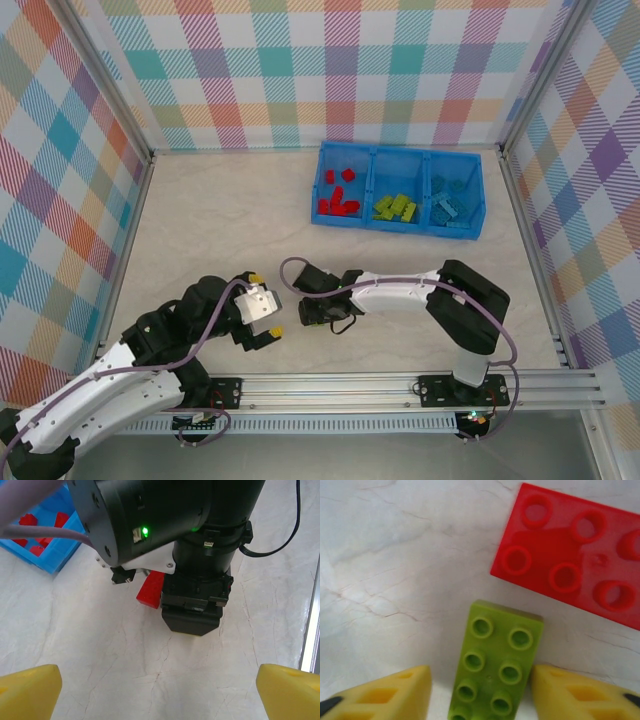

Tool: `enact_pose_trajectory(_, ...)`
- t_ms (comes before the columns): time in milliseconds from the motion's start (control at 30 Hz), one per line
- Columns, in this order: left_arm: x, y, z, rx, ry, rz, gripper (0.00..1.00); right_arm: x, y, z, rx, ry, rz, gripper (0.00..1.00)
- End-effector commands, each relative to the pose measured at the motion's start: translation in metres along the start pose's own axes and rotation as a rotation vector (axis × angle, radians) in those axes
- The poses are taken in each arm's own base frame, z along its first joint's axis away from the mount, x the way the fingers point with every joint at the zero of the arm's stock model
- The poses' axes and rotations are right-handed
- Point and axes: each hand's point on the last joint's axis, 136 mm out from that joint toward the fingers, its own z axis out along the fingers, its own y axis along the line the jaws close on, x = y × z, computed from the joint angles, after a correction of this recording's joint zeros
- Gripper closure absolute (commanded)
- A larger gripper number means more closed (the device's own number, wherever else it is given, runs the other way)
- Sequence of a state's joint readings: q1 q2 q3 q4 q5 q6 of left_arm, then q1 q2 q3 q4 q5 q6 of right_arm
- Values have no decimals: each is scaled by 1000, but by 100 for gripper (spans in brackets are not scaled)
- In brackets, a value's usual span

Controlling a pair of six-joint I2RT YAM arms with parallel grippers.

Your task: Sort the legos into containers by color

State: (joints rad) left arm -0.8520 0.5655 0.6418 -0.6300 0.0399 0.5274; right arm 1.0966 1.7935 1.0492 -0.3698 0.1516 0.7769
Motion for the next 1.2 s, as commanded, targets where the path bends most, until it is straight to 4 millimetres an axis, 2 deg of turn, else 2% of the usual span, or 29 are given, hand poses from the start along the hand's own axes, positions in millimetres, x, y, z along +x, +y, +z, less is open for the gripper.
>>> enact_pose_trajectory(0,10,0,-2,-7,23,22,0,8,-23,10,150,11,-23,55)
enact_pose_trajectory(167,11,-3,-6,-8,-5,49,0,14,-35,7,196,10,-20,60)
enact_pose_trajectory(333,11,-5,-7,-1,-14,55,0,2,-34,-15,169,-66,-16,63)
enact_pose_trajectory(467,9,-6,-8,9,-24,59,0,-16,-28,-47,125,-151,-29,64)
enact_pose_trajectory(633,-11,-16,-16,62,-142,65,0,-53,-37,-102,98,-300,-26,65)
enact_pose_trajectory(767,-22,-6,-17,3,-212,-3,0,-97,-72,-142,96,-423,9,65)
enact_pose_trajectory(833,-27,3,-19,-36,-230,-47,0,-123,-96,-160,115,-492,28,65)
enact_pose_trajectory(933,-38,19,-28,-99,-253,-142,0,-161,-139,-176,161,-558,74,66)
enact_pose_trajectory(1067,-58,49,-45,-192,-267,-397,0,-207,-189,-177,192,-597,133,66)
enact_pose_trajectory(1167,-62,66,-41,-249,-260,-572,0,-242,-217,-163,204,-594,161,66)
